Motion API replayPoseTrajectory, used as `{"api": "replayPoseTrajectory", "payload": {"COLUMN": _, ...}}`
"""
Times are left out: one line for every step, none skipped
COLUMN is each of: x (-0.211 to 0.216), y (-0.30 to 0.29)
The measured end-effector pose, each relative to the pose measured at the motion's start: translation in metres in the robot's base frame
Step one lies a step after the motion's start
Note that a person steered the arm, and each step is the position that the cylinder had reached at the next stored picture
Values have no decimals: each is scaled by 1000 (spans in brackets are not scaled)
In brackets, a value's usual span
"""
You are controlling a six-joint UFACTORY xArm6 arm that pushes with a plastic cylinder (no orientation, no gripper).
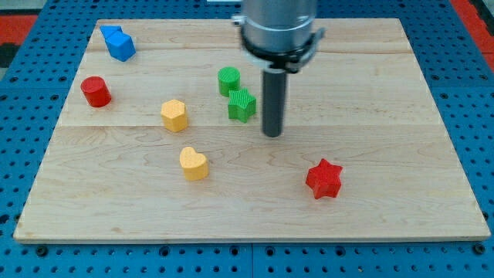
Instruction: Place the green star below the green circle
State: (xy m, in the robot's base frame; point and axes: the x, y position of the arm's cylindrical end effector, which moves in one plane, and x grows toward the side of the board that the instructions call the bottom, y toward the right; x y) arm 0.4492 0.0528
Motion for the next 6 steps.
{"api": "replayPoseTrajectory", "payload": {"x": -4, "y": -12}}
{"api": "replayPoseTrajectory", "payload": {"x": -11, "y": -26}}
{"api": "replayPoseTrajectory", "payload": {"x": -14, "y": -31}}
{"api": "replayPoseTrajectory", "payload": {"x": -22, "y": -80}}
{"api": "replayPoseTrajectory", "payload": {"x": -22, "y": -95}}
{"api": "replayPoseTrajectory", "payload": {"x": 12, "y": -108}}
